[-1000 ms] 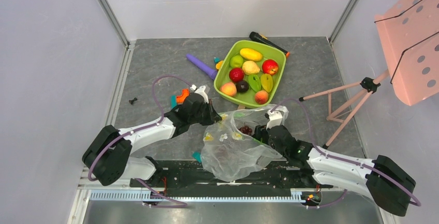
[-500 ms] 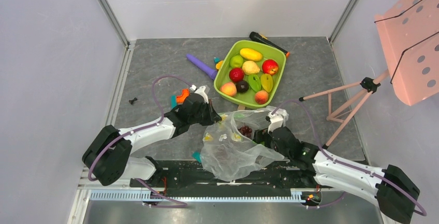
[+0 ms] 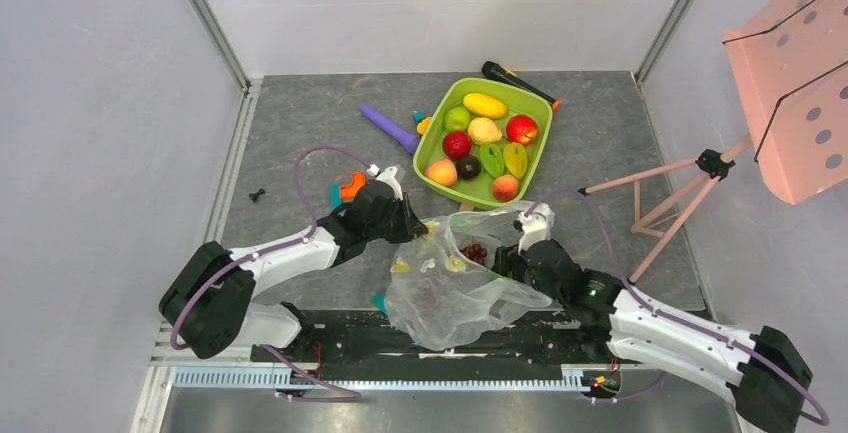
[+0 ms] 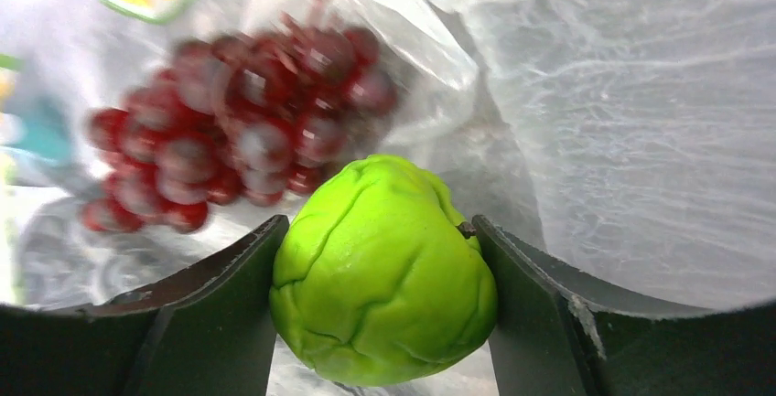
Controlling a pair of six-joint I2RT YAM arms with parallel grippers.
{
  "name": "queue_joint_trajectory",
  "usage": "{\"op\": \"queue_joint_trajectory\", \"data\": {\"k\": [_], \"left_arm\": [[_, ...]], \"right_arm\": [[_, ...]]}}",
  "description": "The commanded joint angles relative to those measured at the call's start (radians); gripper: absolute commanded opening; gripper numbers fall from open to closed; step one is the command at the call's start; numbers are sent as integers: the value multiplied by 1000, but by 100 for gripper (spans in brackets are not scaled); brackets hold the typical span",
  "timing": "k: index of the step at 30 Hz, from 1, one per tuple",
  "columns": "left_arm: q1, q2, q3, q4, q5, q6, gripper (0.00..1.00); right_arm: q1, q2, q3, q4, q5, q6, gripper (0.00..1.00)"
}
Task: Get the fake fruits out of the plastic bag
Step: Take out the fake fruit from the plastic bag.
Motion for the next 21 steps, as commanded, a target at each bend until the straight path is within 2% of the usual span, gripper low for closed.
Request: {"op": "queue_joint_trajectory", "data": {"k": [1, 6, 10, 21], "left_arm": [[5, -1, 1, -5, -19, 53, 2], [5, 4, 11, -5, -26, 54, 2], [5, 14, 16, -5, -32, 59, 2], [7, 4, -2, -10, -64, 69, 2]], "right_arm": [[1, -83, 147, -22, -59, -15, 56], [0, -124, 263, -62, -161, -34, 56], [0, -160, 312, -96, -187, -36, 57], [0, -324, 411, -184, -68, -21, 62]]}}
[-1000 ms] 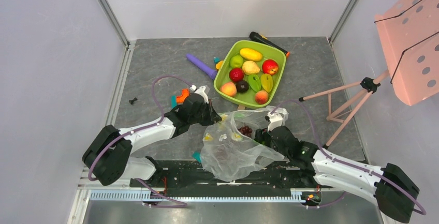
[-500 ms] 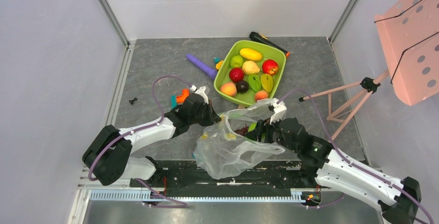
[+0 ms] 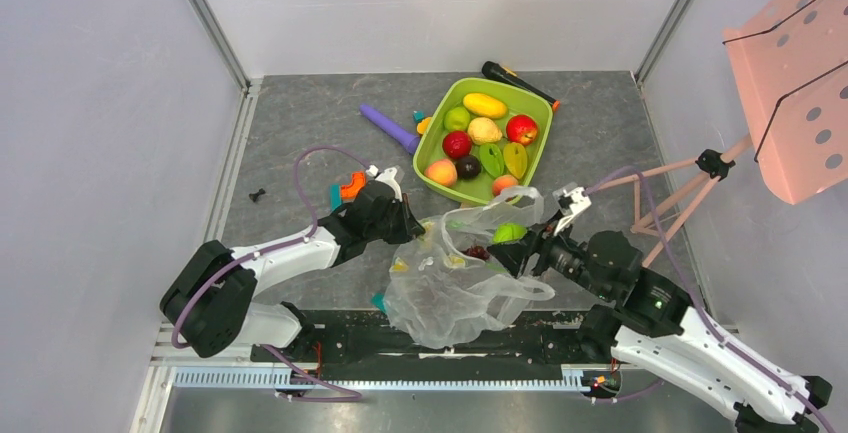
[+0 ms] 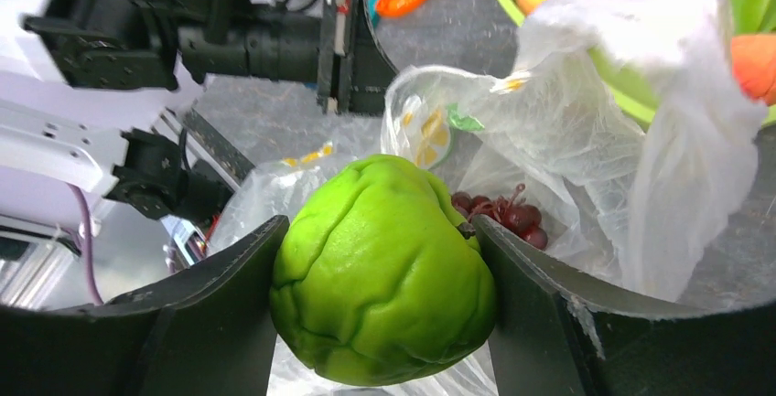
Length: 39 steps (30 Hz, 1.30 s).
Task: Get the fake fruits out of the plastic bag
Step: Take out the fake fruit from the plastic bag, then place the fake fruit in the bin.
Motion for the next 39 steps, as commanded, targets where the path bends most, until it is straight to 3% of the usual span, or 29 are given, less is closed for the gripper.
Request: {"op": "queue_joint_trajectory", "data": {"k": [1, 7, 14, 19, 23, 32, 39], "left_arm": [[7, -3, 0, 8, -36, 57, 2], [5, -21, 7, -17, -28, 78, 2], [-24, -34, 28, -45, 9, 124, 2], [-56, -60, 7, -33, 8, 142, 2], [-56, -73, -8, -13, 15, 163, 2], [-57, -31, 6, -5, 59, 181, 2], [-58, -27, -20, 25, 64, 170, 2]], "right_arm": [[0, -47, 82, -13, 54, -3, 63], [0, 49, 177, 12, 51, -43, 63], [0, 403, 407, 82, 4, -163, 63], [-16, 633, 590, 46, 147, -226, 64], [-113, 815, 697, -5, 180, -258, 64], [-386, 1161, 763, -6, 179, -300, 63], [-400, 1323, 764, 14, 149, -314, 64]]}}
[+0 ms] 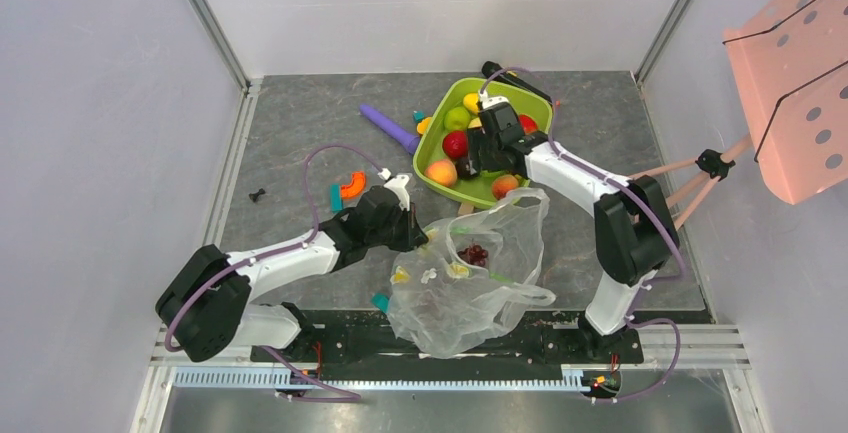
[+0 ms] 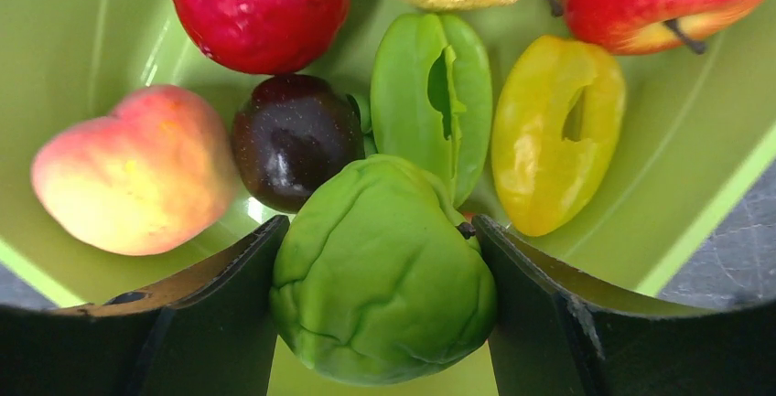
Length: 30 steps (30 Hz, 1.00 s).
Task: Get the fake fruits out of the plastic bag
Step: Place the fake fruit in the bin.
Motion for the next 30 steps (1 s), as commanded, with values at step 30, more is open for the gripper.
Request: {"op": "queue_joint_trajectory", "data": {"k": [30], "left_arm": [[-4, -1, -23, 60, 20, -6, 2]], "right_arm": [[-15, -94, 176, -134, 81, -87, 98]]}}
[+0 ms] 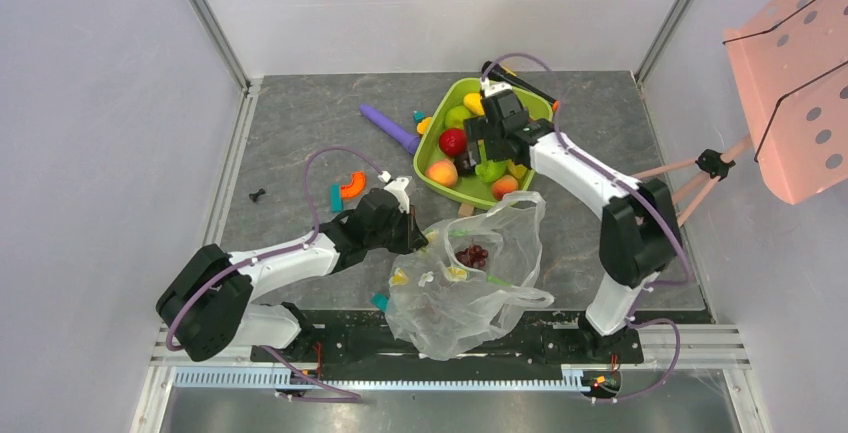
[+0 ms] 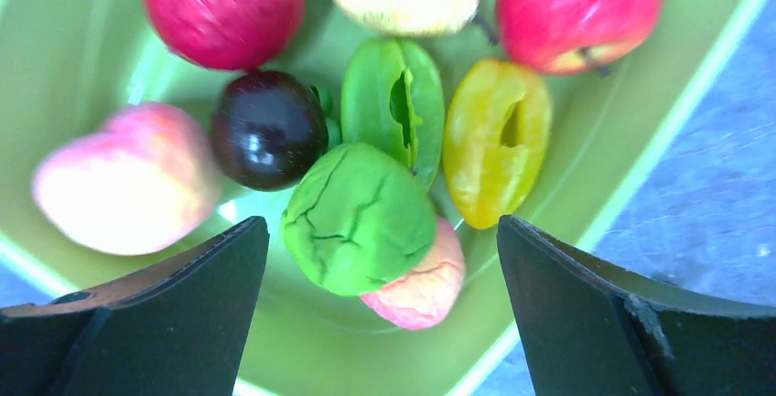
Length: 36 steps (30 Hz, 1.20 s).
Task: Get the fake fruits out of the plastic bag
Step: Place the fake fruit in the bin, then take out the fake fruit from the plastic bag.
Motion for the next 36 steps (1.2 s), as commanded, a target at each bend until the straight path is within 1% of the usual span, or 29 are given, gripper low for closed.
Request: {"op": "queue_joint_trajectory", "data": {"k": [1, 5, 6, 8, 10, 13, 16, 18, 20, 22, 27, 30, 34, 36], "left_arm": [[-4, -4, 5, 30, 5, -5, 2], [-3, -6, 11, 22, 1, -6, 2], [-3, -8, 11, 23, -2, -8, 2], [-3, -11, 14, 23, -6, -14, 2], [-2, -13, 23, 32, 3, -19, 2], [-3, -17, 31, 51, 22, -28, 2], [-3, -18, 42, 64, 27, -29, 2], [-3, -13, 52, 70, 27, -27, 2], [-3, -4, 65, 77, 34, -27, 2], [-3, 9, 79, 90, 47, -29, 2], [-3, 35, 150, 95, 78, -27, 2], [-3, 48, 218, 70, 88, -15, 2], [-3, 72, 303, 39, 84, 3, 2], [-3, 92, 339, 30, 86, 14, 2]], "right_arm": [[-6, -160, 97, -29, 39, -42, 98], [-6, -239, 151, -100, 38, -47, 98], [-7, -267, 154, -110, 14, -47, 98], [-6, -353, 112, -100, -94, -51, 98], [-1, -478, 33, -68, -226, -44, 98], [42, -653, -100, -57, -372, -17, 84], [130, -819, -226, -53, -456, 34, 72], [187, -899, -318, -51, -497, 80, 64], [239, -964, -410, -48, -484, 124, 56], [266, -1019, -517, -31, -458, 157, 51], [269, -1085, -719, 46, -405, 216, 40], [269, -1087, -791, 94, -372, 251, 34], [269, -1094, -875, 147, -313, 296, 29], [270, -1102, -909, 159, -259, 315, 30]]}}
